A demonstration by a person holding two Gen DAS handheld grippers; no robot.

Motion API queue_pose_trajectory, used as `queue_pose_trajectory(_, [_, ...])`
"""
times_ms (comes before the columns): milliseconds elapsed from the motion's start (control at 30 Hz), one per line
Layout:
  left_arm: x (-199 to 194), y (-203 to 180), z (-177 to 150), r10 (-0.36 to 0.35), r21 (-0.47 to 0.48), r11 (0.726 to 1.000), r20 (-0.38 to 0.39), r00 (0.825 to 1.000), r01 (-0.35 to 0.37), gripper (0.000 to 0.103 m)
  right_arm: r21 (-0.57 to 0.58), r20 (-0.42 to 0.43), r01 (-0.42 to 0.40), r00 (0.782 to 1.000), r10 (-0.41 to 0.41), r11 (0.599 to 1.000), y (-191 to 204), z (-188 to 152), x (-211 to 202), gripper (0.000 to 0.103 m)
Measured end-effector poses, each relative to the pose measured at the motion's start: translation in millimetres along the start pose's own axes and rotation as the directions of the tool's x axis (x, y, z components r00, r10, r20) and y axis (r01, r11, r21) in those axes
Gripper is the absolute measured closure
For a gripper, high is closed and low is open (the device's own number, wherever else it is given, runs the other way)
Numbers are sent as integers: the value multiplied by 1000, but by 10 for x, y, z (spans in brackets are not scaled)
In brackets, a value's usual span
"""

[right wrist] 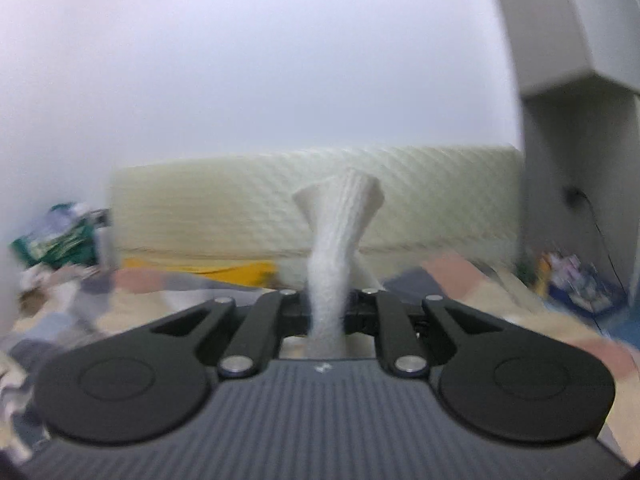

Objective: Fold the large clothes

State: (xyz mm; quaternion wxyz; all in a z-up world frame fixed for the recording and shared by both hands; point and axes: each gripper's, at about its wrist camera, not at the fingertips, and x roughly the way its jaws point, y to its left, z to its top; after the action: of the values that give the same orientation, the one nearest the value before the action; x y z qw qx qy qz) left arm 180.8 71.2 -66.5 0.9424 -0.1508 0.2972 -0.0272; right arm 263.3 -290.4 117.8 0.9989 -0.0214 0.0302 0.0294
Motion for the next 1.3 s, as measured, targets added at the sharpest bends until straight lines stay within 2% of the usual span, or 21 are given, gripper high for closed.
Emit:
queue_pose_trajectory(67, [-152, 56, 36, -13, -29, 999, 36, 999, 14, 32, -62, 20, -74, 997, 76, 995, 435, 5, -188, 91])
queue_pose_trajectory(167, [-363, 177, 84, -24, -83, 996, 83, 996, 31, 32, -92, 16, -178, 984, 180, 980, 991, -77, -451, 91])
queue_pose_trajectory(300, [-604, 400, 136, -37, -163, 985, 135, 990, 59, 32, -88, -41, -307, 952, 305, 948, 1664, -343, -696, 91])
queue_pose_trajectory(433, [-767, 618, 188, -47, -236, 968, 170, 984, 87, 32, -75, -139, -399, 912, 386, 914, 2209, -794, -845, 89])
queue_pose_trajectory(600, [-833, 686, 178, -53, -251, 963, 172, 984, 96, 32, 11, -317, -451, 845, 431, 892, 2716, -1543, -887, 88])
queue_pose_trajectory(733, [-832, 646, 166, -71, -223, 969, 161, 984, 106, 32, 30, -422, -464, 797, 432, 886, 2824, -1955, -879, 87])
queue_pose_trajectory(800, [-854, 615, 156, -73, -204, 973, 162, 984, 106, 32, 50, -460, -473, 771, 441, 879, 2827, -2005, -865, 81])
queue_pose_trajectory(833, [-842, 583, 150, -76, -199, 974, 158, 985, 107, 32, 66, -471, -485, 755, 456, 872, 2801, -2003, -868, 71])
queue_pose_trajectory(867, [-844, 569, 144, -84, -195, 974, 150, 985, 113, 32, 74, -475, -489, 749, 462, 869, 2776, -1989, -881, 57])
queue_pose_trajectory(900, [-836, 548, 132, -93, -194, 974, 142, 985, 120, 32, 81, -476, -490, 746, 466, 868, 2744, -1982, -887, 51])
queue_pose_trajectory(933, [-828, 525, 115, -103, -196, 972, 132, 986, 128, 32, 89, -476, -502, 738, 479, 860, 2709, -1990, -998, 47])
queue_pose_trajectory(1000, [-805, 461, 63, -139, -210, 965, 97, 986, 157, 32, 87, -491, -515, 723, 486, 853, 2621, -1955, -1042, 47])
queue_pose_trajectory(1100, [-751, 351, -32, -188, -230, 954, 47, 981, 194, 32, 61, -518, -499, 725, 454, 865, 2532, -1987, -1123, 47])
queue_pose_trajectory(1200, [-710, 196, -114, -171, -176, 969, 18, 985, 172, 33, 100, -543, -449, 723, 427, 888, 2388, -2016, -1059, 47])
queue_pose_trajectory(1233, [-685, 160, -142, -163, -159, 974, 8, 987, 162, 33, 119, -539, -427, 731, 419, 897, 2323, -2012, -1038, 47])
queue_pose_trajectory(1300, [-593, 100, -192, -144, -131, 981, -26, 989, 140, 33, 125, -531, -369, 759, 377, 921, 2226, -2003, -966, 47])
